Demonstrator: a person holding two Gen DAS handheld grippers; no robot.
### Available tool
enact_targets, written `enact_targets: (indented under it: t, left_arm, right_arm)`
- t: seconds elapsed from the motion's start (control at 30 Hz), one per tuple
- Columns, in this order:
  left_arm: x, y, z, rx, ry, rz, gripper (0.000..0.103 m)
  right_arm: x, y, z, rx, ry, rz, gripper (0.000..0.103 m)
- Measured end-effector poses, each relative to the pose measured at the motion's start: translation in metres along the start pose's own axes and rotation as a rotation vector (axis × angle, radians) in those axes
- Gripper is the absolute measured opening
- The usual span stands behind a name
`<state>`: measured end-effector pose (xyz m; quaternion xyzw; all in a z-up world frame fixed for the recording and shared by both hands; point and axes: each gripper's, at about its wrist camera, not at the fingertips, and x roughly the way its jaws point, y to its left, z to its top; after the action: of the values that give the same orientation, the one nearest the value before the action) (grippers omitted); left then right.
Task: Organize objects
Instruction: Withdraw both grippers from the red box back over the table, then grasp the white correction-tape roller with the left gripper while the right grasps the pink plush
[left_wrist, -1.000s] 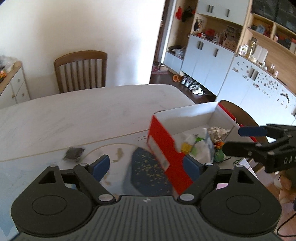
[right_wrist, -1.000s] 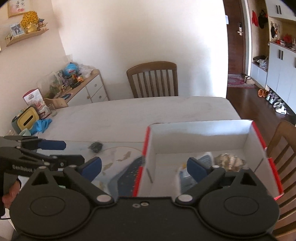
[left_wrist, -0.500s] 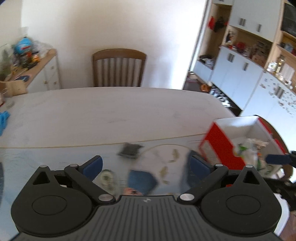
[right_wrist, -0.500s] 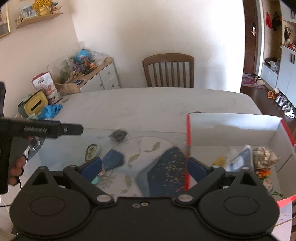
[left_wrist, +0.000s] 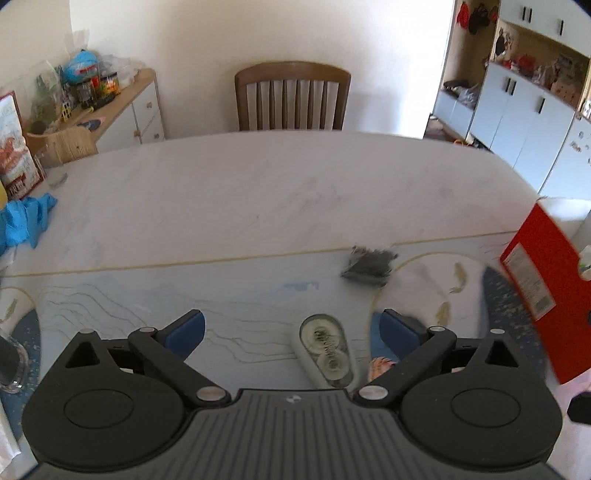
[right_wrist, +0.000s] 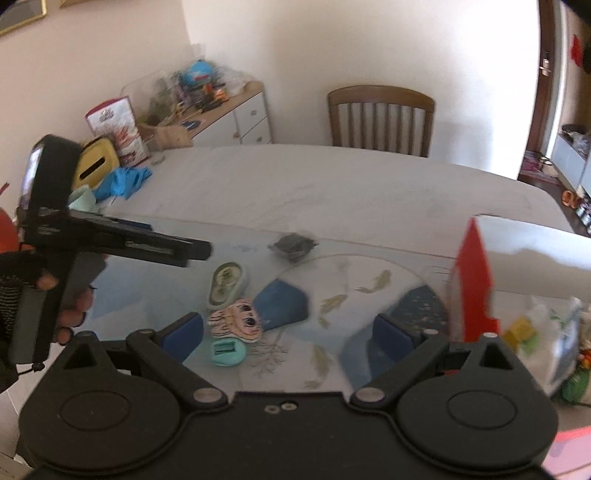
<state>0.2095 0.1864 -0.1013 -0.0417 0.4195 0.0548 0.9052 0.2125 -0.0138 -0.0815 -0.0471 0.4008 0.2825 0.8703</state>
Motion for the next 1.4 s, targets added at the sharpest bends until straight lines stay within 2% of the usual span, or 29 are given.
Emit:
enact_targets:
  t: [0.4, 0.57, 0.83, 1.07, 1.27, 1.33, 1.4]
  left_arm:
    - [0.054, -0.004, -0.015, -0.030, 0.097, -0.025, 0.101]
    - [0.061, -0.004, -0.020, -0.039, 0.101, -0.050, 0.101]
    - [0.070, -0.008, -0.024, -0.027, 0.096, -0.024, 0.101]
    - [0.070, -0.013, -0.026, -0.038, 0.080, -0.034, 0.098]
    - [0.065, -0.021, -0.030, -0.022, 0.057, -0.021, 0.081]
    - [0.064, -0.023, -0.030, -0.010, 0.048, -0.021, 0.066]
    - [0.063, -0.025, -0.029, -0.002, 0.044, -0.015, 0.057]
  right_arm:
    - [0.065, 0.029, -0.006, -0.085, 0.103, 0.013, 0.097]
    - [0.085, 0.032, -0.006, -0.085, 0.132, 0.035, 0.095]
    - [0.112, 0.041, -0.008, -0.113, 0.167, 0.059, 0.092]
    - [0.125, 0.042, -0.010, -0.134, 0.176, 0.058, 0.081]
    - [0.134, 0.043, -0.010, -0.143, 0.180, 0.061, 0.076]
    - [0.136, 0.043, -0.010, -0.145, 0.182, 0.067, 0.074]
    - [0.138, 0.045, -0.009, -0.154, 0.180, 0.066, 0.072]
